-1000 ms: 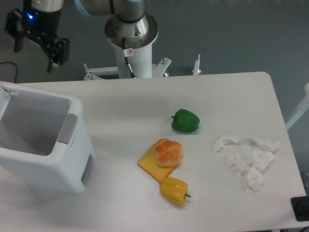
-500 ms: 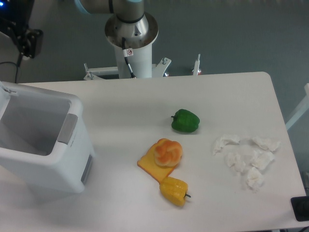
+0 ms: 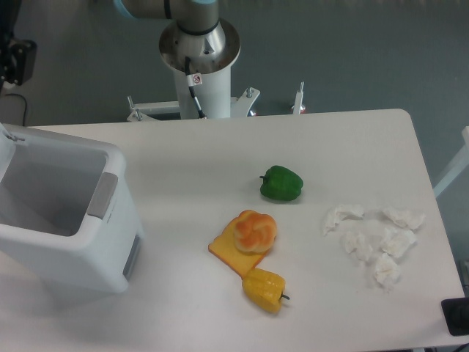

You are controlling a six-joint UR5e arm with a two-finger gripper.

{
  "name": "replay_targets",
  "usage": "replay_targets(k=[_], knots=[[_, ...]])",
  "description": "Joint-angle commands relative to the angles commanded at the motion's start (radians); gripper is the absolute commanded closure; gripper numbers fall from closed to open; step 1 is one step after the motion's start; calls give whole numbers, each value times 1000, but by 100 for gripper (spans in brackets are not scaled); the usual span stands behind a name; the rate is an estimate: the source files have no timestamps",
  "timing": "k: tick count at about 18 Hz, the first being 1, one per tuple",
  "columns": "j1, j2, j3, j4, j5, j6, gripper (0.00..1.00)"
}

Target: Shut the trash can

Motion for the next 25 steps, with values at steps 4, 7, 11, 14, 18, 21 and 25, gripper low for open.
replay_targets(k=[4, 7, 11, 14, 18, 21, 25], knots=[[2, -11, 9, 8, 11, -5, 0], [3, -9, 9, 9, 66, -8, 0], [11, -18, 12, 11, 86, -20, 0], [31, -26, 20, 32, 87, -29, 0], [57, -22, 23, 37, 87, -31, 0], [83, -22, 23, 38, 86, -29, 0], [118, -38, 22, 48, 92, -25, 0]])
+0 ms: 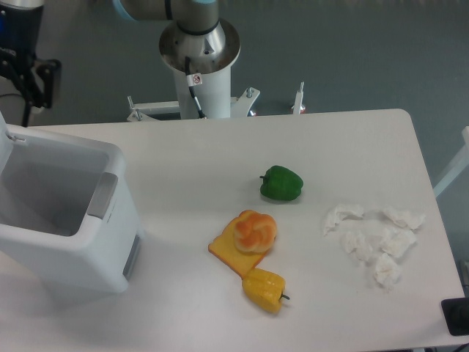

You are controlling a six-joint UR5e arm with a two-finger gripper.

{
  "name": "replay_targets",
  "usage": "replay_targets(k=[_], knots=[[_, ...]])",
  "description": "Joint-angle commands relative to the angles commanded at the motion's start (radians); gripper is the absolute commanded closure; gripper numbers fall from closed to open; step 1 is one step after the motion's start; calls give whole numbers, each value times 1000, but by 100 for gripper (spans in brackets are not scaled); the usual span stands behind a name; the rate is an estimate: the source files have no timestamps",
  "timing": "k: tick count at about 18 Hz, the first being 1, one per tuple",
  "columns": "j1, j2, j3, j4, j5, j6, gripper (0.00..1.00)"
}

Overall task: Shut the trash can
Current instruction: 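Push the lid down with the gripper to close the trash can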

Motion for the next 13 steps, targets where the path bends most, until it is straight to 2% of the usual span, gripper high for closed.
replay_targets(k=[13], knots=[[55, -63, -3, 57, 75, 11, 0]])
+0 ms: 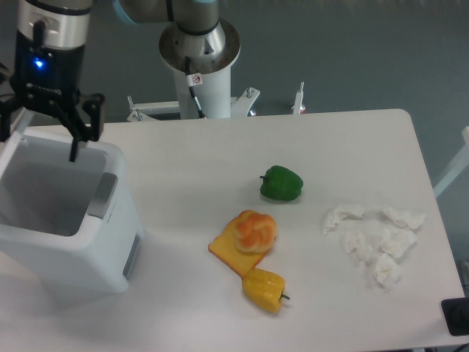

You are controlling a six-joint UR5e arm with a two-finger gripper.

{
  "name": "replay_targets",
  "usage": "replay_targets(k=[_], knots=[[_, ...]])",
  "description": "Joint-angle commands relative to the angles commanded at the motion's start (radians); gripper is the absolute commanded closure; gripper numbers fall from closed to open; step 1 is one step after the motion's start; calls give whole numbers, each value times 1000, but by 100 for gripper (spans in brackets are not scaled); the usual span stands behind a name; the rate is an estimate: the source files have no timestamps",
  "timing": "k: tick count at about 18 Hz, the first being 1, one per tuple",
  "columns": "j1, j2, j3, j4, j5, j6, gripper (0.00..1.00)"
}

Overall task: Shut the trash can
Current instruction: 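Push the lid down with the gripper to close the trash can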

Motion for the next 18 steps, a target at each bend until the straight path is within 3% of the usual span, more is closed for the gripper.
replay_targets(k=[18], knots=[[46, -46, -49, 14, 6, 43, 0]])
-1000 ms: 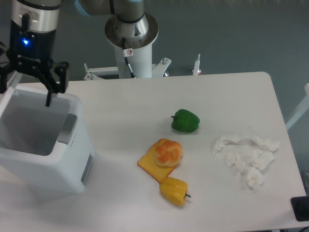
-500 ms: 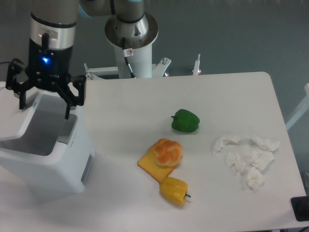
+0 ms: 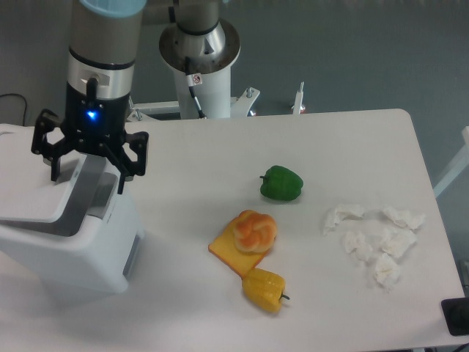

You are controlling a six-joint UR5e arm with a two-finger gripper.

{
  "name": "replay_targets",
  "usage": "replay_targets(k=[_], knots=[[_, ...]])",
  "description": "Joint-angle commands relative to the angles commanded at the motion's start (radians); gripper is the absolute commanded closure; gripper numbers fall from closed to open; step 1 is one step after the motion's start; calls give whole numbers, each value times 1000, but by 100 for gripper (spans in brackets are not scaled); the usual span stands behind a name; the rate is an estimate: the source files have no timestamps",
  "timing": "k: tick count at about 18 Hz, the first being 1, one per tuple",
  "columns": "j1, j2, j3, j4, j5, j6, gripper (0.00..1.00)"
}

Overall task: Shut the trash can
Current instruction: 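Push the lid down with the gripper to close the trash can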

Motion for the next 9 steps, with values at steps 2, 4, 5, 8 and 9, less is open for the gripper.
replay_targets(k=[2, 4, 5, 8, 9], knots=[[0, -6, -2, 2, 0, 0, 0], [0, -14, -3, 2, 11, 0, 0], [0, -15, -9, 9, 30, 0, 0], [0, -20, -31, 40, 41, 0, 0], [0, -21, -35, 43, 43, 0, 0]])
